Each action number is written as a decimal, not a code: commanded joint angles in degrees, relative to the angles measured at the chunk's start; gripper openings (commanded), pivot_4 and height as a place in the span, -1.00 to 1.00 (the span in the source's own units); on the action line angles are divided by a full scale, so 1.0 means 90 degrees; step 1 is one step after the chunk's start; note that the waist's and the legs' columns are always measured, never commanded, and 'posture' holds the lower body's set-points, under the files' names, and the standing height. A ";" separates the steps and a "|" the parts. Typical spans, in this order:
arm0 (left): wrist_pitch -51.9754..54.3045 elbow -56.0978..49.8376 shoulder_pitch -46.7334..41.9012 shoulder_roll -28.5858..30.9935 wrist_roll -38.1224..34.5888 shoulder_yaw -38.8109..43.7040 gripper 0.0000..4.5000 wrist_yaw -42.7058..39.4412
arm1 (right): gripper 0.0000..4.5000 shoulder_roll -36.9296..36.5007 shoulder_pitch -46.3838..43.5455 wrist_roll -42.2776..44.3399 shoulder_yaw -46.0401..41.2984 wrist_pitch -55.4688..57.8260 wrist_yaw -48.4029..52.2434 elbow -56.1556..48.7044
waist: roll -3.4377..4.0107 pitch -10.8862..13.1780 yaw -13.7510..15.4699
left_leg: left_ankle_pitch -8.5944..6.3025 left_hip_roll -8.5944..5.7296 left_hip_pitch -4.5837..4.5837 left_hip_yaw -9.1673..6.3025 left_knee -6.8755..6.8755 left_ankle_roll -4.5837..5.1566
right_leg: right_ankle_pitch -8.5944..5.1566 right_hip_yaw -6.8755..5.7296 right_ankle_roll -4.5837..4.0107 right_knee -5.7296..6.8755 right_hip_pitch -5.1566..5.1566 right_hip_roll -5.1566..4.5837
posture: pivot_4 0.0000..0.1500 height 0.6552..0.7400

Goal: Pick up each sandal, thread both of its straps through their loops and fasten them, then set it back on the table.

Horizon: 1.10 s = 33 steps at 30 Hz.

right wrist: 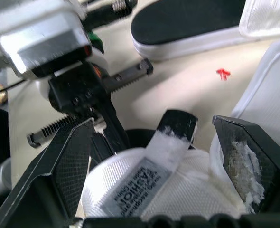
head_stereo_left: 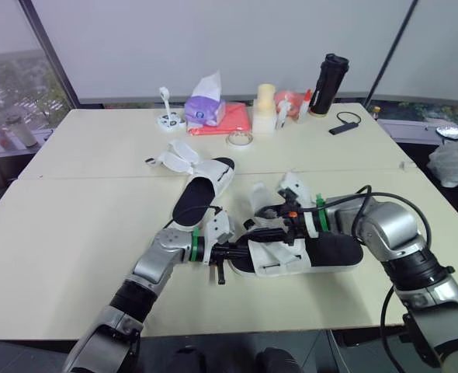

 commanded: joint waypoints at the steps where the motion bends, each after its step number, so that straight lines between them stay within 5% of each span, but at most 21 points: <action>1: 0.0078 0.0155 0.0092 -0.0020 0.0242 -0.0154 -1.00 0.0121 | 0.88 0.0029 -0.0079 -0.0198 0.0113 -0.0045 0.0100 -0.0086 | 0.0000 0.0000 0.0003 | 0.0000 0.0000 0.0000 0.0000 0.0000 0.0000 | 0.0000 0.0000 0.0000 0.0000 0.0000 0.0000 | 1.00 1.00; 7: 0.0072 0.0137 0.0118 -0.0022 0.0251 -0.0145 -1.00 0.0143 | 0.78 0.0157 -0.0067 -0.0403 0.0200 0.0002 0.0114 -0.0046 | 0.0000 0.0000 0.0002 | 0.0000 0.0000 0.0000 -0.0001 0.0001 0.0000 | 0.0000 0.0000 0.0000 0.0000 0.0001 0.0000 | 1.00 1.00; 9: 0.0069 0.0136 0.0127 -0.0018 0.0253 -0.0142 -1.00 0.0150 | 0.51 0.0235 -0.0067 -0.0386 0.0132 0.0049 0.0124 -0.0034 | 0.0000 0.0000 0.0002 | 0.0000 0.0000 0.0000 -0.0001 0.0001 0.0000 | 0.0000 0.0000 0.0000 0.0000 0.0001 0.0000 | 1.00 1.00; 15: 0.0055 0.0147 0.0129 -0.0004 0.0260 -0.0120 -1.00 0.0182 | -0.89 0.0265 -0.0021 -0.0321 -0.0002 0.0179 0.0194 -0.0101 | 0.0000 0.0000 0.0001 | 0.0000 0.0000 0.0000 -0.0001 0.0001 0.0000 | 0.0000 0.0000 0.0000 0.0000 0.0001 0.0000 | 1.00 1.00; 16: 0.0053 0.0146 0.0130 -0.0002 0.0261 -0.0120 -1.00 0.0185 | -0.99 0.0270 -0.0009 -0.0301 -0.0027 0.0202 0.0193 -0.0116 | 0.0000 0.0000 0.0001 | 0.0000 0.0000 0.0000 -0.0001 0.0001 0.0000 | 0.0000 0.0000 0.0000 0.0000 0.0001 0.0000 | 1.00 1.00; 33: -0.0022 0.0212 0.0150 0.0038 0.0281 -0.0119 -1.00 0.0181 | -0.99 0.0611 0.0437 0.2157 -0.3217 0.1213 -0.0615 -0.0735 | 0.0000 0.0000 -0.0003 | 0.0000 0.0001 0.0000 -0.0002 0.0000 0.0000 | 0.0000 0.0000 0.0000 0.0000 0.0002 -0.0002 | 1.00 1.00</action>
